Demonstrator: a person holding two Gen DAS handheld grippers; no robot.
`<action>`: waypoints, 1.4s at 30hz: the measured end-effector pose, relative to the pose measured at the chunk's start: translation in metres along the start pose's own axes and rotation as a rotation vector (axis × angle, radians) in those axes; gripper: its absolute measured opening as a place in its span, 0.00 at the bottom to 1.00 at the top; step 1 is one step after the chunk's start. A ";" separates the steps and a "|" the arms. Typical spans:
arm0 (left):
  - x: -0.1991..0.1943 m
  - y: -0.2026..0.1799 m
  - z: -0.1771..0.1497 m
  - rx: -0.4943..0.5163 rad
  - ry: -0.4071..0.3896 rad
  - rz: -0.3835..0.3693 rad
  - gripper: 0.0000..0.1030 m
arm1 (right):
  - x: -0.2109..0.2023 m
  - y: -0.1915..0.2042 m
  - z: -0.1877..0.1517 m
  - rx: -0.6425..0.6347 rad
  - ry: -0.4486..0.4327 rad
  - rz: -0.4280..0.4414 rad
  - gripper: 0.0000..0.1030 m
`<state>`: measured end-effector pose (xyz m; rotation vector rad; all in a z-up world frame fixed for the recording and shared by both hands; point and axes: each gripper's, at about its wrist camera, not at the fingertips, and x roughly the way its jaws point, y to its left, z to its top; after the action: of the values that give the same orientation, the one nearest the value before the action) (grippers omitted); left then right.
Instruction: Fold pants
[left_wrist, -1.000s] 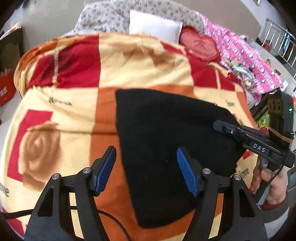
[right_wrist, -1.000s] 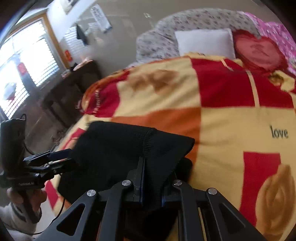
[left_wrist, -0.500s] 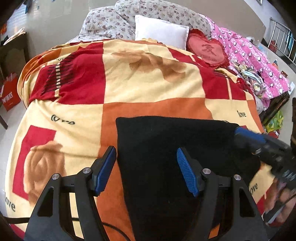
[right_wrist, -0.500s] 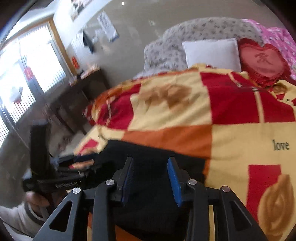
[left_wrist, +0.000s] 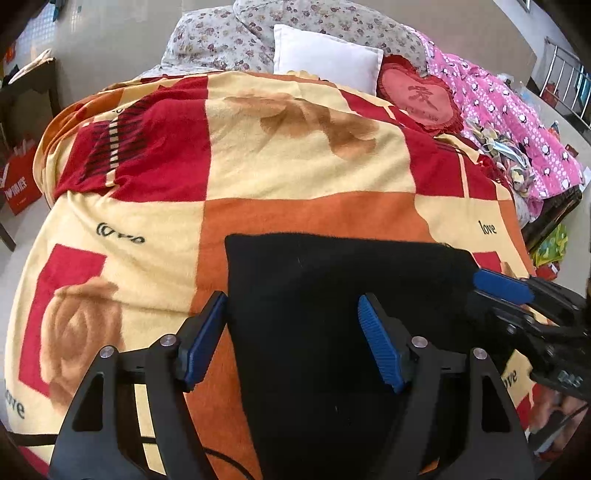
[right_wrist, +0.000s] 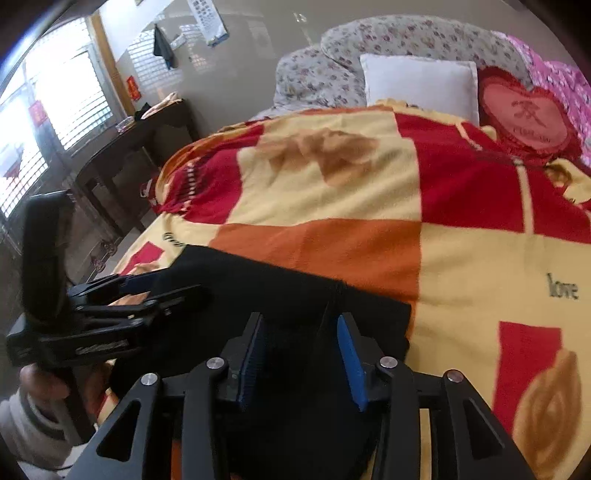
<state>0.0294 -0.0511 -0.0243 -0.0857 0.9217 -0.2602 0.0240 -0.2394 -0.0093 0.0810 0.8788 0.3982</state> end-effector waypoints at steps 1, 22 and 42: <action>-0.003 0.000 -0.002 0.002 -0.001 -0.001 0.71 | -0.008 0.003 -0.004 -0.012 -0.005 0.000 0.42; -0.023 0.045 -0.032 -0.190 0.041 -0.247 0.83 | -0.023 -0.045 -0.055 0.209 -0.004 0.090 0.65; 0.014 0.012 0.040 -0.025 0.026 -0.256 0.62 | 0.002 -0.043 0.016 0.183 -0.104 0.132 0.55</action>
<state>0.0717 -0.0443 -0.0126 -0.2248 0.9405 -0.4874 0.0508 -0.2768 -0.0106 0.3276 0.8081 0.4321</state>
